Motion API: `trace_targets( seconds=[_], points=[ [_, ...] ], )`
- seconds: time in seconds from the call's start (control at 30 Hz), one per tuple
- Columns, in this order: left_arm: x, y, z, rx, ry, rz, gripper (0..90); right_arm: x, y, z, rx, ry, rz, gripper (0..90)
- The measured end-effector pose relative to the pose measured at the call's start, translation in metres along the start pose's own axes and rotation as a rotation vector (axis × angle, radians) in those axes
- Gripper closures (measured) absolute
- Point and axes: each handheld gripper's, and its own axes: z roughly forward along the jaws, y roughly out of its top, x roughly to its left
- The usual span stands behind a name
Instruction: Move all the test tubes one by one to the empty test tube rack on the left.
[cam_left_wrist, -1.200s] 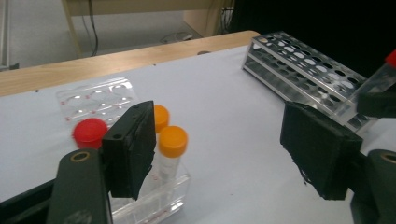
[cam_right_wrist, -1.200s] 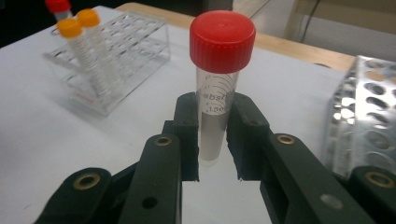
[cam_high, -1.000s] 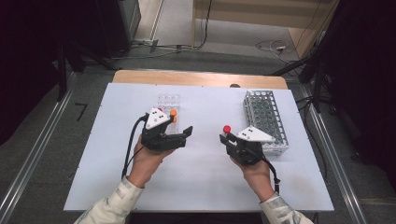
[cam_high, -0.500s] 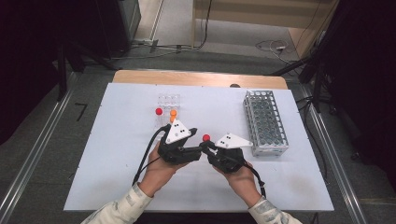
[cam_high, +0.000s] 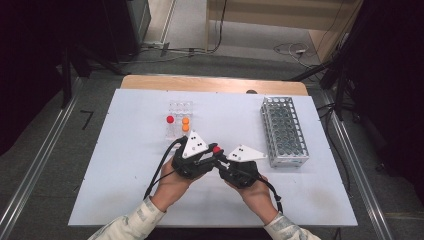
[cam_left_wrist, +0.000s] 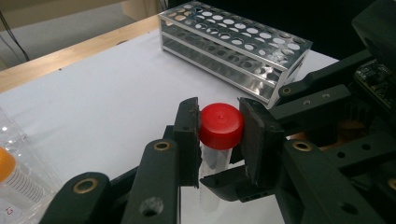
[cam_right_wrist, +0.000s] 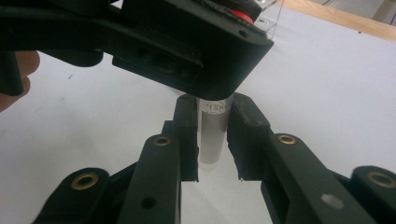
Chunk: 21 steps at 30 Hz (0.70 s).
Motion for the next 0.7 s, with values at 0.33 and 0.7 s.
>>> trace_targets(
  seconds=[0.33, 0.7],
  points=[
    [0.013, 0.001, -0.010, -0.025, 0.041, -0.035, 69.3, -0.012, -0.004, 0.004, 0.047, -0.015, 0.035, 31.8],
    [0.049, 0.004, -0.050, -0.058, 0.127, -0.122, 69.3, -0.033, -0.015, -0.012, 0.050, -0.056, 0.068, 29.5]
  ],
)
